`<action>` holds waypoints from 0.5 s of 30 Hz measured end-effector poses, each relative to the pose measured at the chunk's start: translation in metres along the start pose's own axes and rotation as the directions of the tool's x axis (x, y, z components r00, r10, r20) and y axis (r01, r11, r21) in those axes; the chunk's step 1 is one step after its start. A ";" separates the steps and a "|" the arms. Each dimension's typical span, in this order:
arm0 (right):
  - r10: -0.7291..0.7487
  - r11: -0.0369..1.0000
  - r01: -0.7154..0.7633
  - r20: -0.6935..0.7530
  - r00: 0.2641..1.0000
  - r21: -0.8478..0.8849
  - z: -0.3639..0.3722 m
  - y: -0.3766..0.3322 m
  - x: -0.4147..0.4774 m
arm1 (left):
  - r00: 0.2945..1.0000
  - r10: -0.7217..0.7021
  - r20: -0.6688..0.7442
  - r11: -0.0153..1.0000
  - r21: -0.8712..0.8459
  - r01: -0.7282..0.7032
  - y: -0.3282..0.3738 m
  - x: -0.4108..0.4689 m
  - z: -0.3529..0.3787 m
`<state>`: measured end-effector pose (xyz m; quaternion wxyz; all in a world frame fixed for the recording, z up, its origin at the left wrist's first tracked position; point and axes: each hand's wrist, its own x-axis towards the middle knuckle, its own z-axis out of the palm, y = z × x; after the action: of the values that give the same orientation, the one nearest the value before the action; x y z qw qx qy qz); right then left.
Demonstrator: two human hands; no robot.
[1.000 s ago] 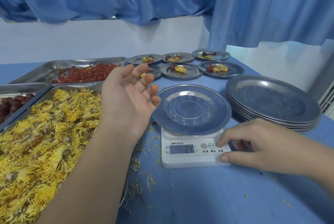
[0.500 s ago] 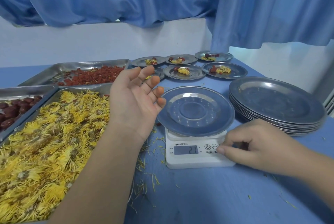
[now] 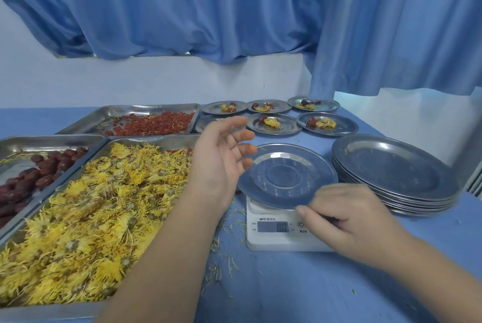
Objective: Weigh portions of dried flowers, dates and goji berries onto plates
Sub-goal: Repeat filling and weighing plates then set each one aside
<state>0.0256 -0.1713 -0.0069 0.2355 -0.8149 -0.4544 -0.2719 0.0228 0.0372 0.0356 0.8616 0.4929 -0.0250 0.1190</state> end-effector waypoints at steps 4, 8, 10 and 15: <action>0.122 0.992 -0.119 -0.070 0.990 0.034 0.004 -0.015 0.028 | 0.998 0.052 0.025 0.994 0.090 -0.055 0.001 -0.001 0.001; 0.233 0.972 -0.223 -0.211 0.949 0.068 0.019 -0.024 0.042 | 0.992 0.127 0.027 0.966 0.224 -0.130 0.001 -0.003 -0.002; 0.213 0.976 -0.215 -0.262 0.941 0.020 0.028 -0.028 0.040 | 0.977 0.209 0.044 0.902 0.376 -0.210 -0.001 -0.004 -0.003; 0.081 0.988 -0.106 -0.213 0.974 -0.110 0.040 -0.025 0.022 | 0.859 0.512 -0.018 0.727 0.541 -0.422 0.028 -0.007 -0.025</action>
<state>0.0225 -0.1209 -0.0190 0.2443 -0.8154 -0.3710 -0.3712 0.0078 0.0709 0.0458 0.6366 0.6722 -0.0437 0.3755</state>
